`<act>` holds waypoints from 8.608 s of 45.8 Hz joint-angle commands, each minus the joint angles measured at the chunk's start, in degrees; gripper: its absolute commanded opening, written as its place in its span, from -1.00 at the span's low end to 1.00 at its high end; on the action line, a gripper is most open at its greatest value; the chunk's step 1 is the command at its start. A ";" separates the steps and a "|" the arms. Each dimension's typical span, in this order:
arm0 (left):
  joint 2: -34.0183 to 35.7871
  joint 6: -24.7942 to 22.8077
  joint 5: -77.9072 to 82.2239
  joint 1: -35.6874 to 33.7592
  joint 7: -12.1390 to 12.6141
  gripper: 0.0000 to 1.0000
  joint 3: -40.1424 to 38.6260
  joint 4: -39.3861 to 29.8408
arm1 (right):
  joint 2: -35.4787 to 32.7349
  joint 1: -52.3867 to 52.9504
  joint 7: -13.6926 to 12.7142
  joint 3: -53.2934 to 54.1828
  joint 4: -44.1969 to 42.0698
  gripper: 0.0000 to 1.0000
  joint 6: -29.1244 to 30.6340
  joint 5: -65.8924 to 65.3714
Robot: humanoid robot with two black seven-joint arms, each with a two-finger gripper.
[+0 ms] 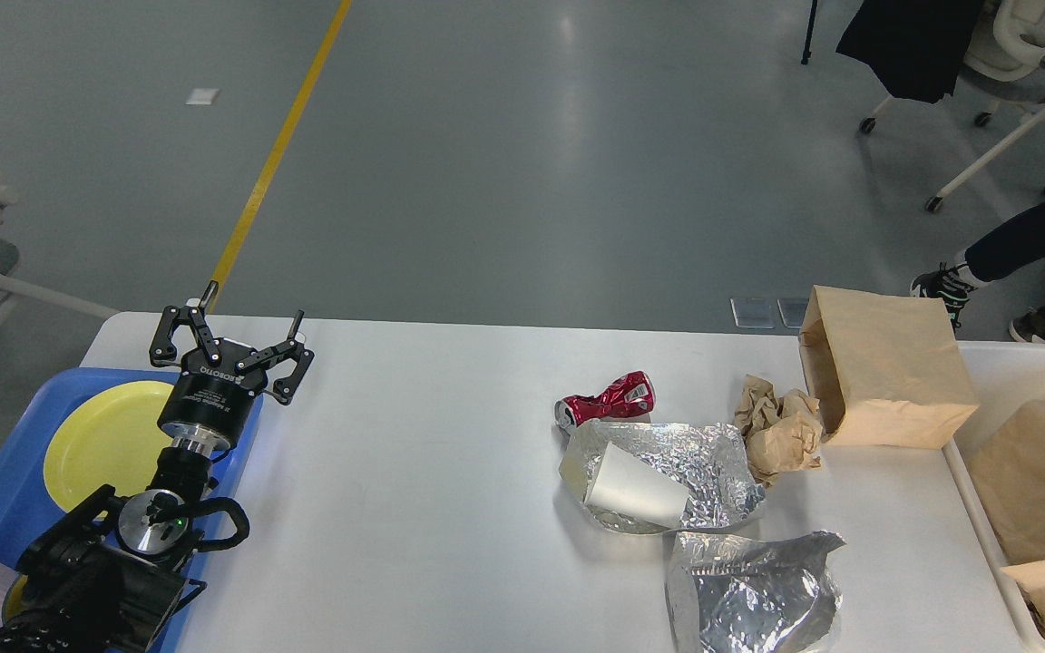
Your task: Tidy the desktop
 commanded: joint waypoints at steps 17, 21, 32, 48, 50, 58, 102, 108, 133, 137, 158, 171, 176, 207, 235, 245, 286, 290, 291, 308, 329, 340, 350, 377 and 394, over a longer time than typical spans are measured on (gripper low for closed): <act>-0.02 0.00 0.01 0.00 0.04 0.99 0.00 0.00 | -3.65 25.61 -0.29 0.09 -1.45 1.00 16.04 -0.72; -0.11 0.00 0.01 0.00 -0.05 0.99 0.00 0.00 | -2.86 33.52 -0.20 0.44 -1.54 1.00 24.48 -2.73; -0.11 0.00 0.01 0.00 0.04 0.99 0.00 0.00 | 5.84 54.53 0.42 7.81 -0.04 1.00 46.45 -21.10; -0.11 0.00 0.01 0.00 0.04 0.99 0.00 0.00 | 20.69 75.90 -0.46 26.10 22.96 1.00 64.40 -36.48; -0.11 0.00 0.01 0.00 -0.05 0.99 0.00 0.00 | 22.54 77.48 -0.55 27.86 27.44 1.00 64.31 -38.50; -0.11 0.00 0.01 0.00 0.04 0.99 0.00 0.00 | 23.42 78.54 -2.57 34.98 38.01 1.00 57.30 -43.96; -0.20 0.00 0.01 -0.09 0.04 0.99 0.00 0.00 | 4.53 9.47 -18.39 18.01 -14.19 1.00 14.30 -14.44; -0.20 0.00 -0.07 -0.09 0.04 0.99 0.00 0.00 | 4.53 4.98 -18.92 24.25 -18.75 1.00 13.07 -11.10; -0.20 0.00 0.01 0.00 0.04 0.99 0.00 0.00 | 5.05 -5.22 -19.71 44.11 -29.75 0.95 12.98 -10.56; -0.20 0.00 0.01 0.00 0.04 0.99 0.00 0.00 | 5.14 -5.22 -19.71 50.79 -29.92 0.36 12.81 -10.65; -0.20 0.00 0.01 -0.09 0.04 0.99 0.00 0.00 | 5.41 -5.31 -19.71 54.85 -30.89 -1.00 7.10 -11.09; -0.20 0.00 0.01 -0.09 0.04 0.99 0.00 0.00 | 5.41 -6.10 -19.71 54.76 -30.80 -1.00 5.34 -11.09; -0.20 0.00 0.01 -0.09 0.04 0.99 0.00 0.00 | 5.06 -5.40 -19.71 54.58 -30.80 -1.00 5.16 -11.27; -0.20 0.00 0.01 0.00 0.04 0.99 0.00 0.00 | -11.47 35.20 -12.51 54.06 -30.54 -1.00 45.40 -41.92; -0.20 0.00 0.01 0.00 0.04 0.99 0.00 0.00 | -7.87 84.61 -8.72 54.85 34.85 -1.00 59.74 -81.67; -0.20 0.00 0.01 0.00 0.04 0.99 0.00 0.00 | -11.55 78.55 -9.25 47.56 26.78 -1.00 55.00 -83.51; -0.20 0.00 0.01 0.00 0.04 0.99 0.00 0.00 | -12.35 -25.43 -15.49 62.05 -48.65 0.38 15.71 -31.48; -0.20 0.00 0.01 0.00 0.04 0.99 0.00 0.00 | -12.26 -25.52 -15.58 62.58 -48.65 1.00 15.80 -31.48; -0.20 0.00 -0.07 0.00 0.04 0.99 0.00 0.00 | -12.26 -25.52 -15.58 62.67 -48.65 1.00 15.80 -31.48; -0.20 0.00 0.01 -0.09 -0.05 0.99 0.00 0.00 | -12.52 -25.17 -15.67 62.58 -48.65 1.00 15.80 -31.48; -0.20 0.00 0.01 0.00 0.04 0.99 0.00 0.00 | -12.26 -7.70 -15.58 64.69 -48.65 1.00 20.96 -30.69; -0.20 0.00 -0.07 -0.09 0.04 0.99 0.00 0.00 | -12.09 13.39 -14.88 62.41 -49.08 1.00 46.97 -36.74; -0.20 0.00 0.01 0.00 0.04 0.99 0.00 0.00 | -4.01 26.77 -14.61 62.05 -51.19 1.00 70.09 -43.70; -0.20 0.00 0.01 0.00 0.04 0.99 0.00 0.00 | 9.27 33.28 -14.70 58.98 -58.58 1.00 73.43 -43.61; -0.20 0.00 0.01 0.00 0.04 0.99 0.00 0.00 | 9.98 33.54 -14.79 58.98 -57.18 1.00 73.43 -43.61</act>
